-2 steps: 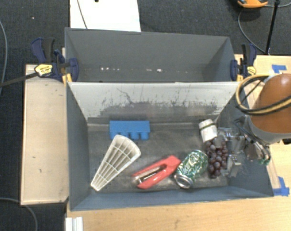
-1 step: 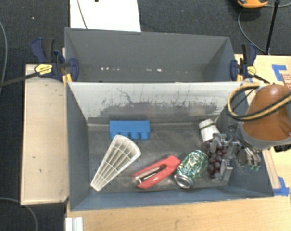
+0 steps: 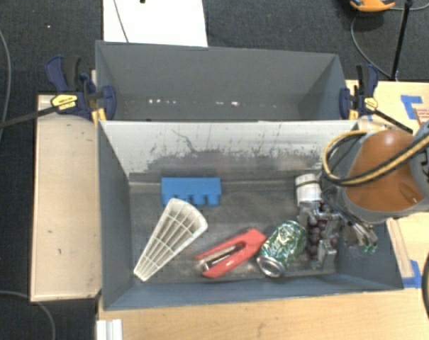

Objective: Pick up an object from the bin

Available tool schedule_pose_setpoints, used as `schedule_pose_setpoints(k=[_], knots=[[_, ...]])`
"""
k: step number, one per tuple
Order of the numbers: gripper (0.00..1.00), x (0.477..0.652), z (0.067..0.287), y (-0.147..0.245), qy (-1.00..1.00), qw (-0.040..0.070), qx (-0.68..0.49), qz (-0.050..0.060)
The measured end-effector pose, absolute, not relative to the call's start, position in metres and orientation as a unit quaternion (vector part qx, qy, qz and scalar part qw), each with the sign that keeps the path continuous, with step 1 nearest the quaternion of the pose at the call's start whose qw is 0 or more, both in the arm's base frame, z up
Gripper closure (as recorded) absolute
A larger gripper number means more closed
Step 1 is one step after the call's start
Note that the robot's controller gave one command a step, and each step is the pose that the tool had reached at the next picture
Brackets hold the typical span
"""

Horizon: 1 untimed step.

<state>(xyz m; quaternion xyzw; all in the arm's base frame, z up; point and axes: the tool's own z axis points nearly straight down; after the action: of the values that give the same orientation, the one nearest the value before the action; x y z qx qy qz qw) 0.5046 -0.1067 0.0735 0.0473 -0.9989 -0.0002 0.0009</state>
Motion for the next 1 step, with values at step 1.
schedule_pose_setpoints(k=[1], knots=[[0.0,0.5178,0.0737,-0.0893,-0.989,-0.003,0.145,0.001]])
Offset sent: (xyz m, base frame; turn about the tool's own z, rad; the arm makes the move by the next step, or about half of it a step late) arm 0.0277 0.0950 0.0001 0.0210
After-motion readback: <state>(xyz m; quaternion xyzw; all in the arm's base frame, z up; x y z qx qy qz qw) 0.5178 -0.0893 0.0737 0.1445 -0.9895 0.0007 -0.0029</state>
